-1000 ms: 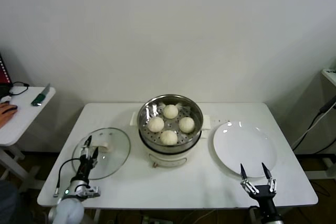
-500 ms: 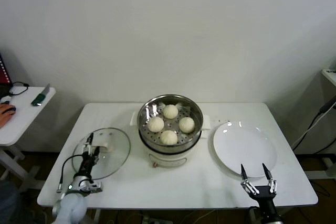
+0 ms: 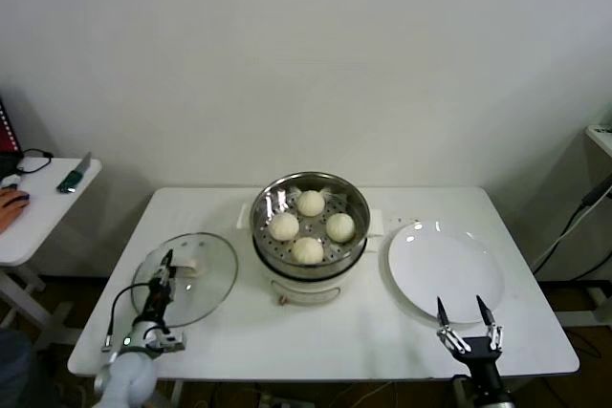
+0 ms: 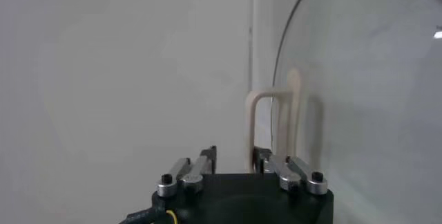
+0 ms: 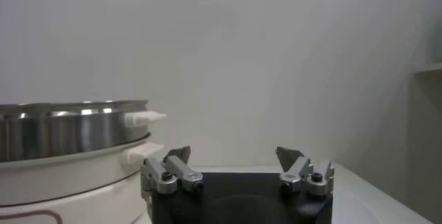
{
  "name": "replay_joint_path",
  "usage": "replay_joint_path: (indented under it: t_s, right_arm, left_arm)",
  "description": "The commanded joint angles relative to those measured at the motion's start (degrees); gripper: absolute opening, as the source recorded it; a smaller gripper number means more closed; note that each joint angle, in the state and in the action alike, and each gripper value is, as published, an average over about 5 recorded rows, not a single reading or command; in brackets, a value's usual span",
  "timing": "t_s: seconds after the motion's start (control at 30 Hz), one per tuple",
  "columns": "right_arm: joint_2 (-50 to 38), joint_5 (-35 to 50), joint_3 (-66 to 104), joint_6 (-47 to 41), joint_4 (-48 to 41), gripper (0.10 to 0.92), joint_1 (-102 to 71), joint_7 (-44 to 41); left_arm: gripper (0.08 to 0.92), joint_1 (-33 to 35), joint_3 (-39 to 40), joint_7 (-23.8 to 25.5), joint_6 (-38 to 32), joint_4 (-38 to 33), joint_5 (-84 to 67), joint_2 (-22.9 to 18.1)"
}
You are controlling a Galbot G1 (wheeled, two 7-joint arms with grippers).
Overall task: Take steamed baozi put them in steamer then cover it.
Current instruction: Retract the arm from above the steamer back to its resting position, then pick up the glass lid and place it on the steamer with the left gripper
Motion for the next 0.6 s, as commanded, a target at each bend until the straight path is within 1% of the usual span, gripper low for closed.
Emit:
replay_joint_path:
  t_s: [0.03, 0.2, 0.3, 0.43, 0.6]
  right_arm:
    - [0.14, -0.35, 0.01, -0.28, 0.84, 0.823, -0.09, 0.01]
    - [0.27, -0.62, 0.03, -0.44, 1.53, 0.823, -0.17, 0.09]
    - [0.34, -0.89, 0.12, -0.53, 1.81, 0.823, -0.15, 0.34]
    - [0.41, -1.42, 0.29, -0.51, 1.99, 0.823, -0.13, 0.82]
    - [0.48, -1.82, 0.58, -0.51, 2.29, 0.823, -0.18, 1.27]
  left_arm:
    - [0.35, 0.48, 0.32, 0.01, 0.09, -0.86, 0.27, -0.1]
    - [0.205, 0.97, 0.27, 0.13, 0.33, -2.51, -0.14, 0.03]
    - [0.147, 1.4, 0.3, 0.34, 0.53, -5.07, -1.29, 0.48]
    - [0.137, 2.15, 0.42, 1.7, 1.3, -10.35, -4.16, 1.92]
    - [0.137, 3.87, 0.52, 4.81, 3.01, -18.29, -8.57, 5.79]
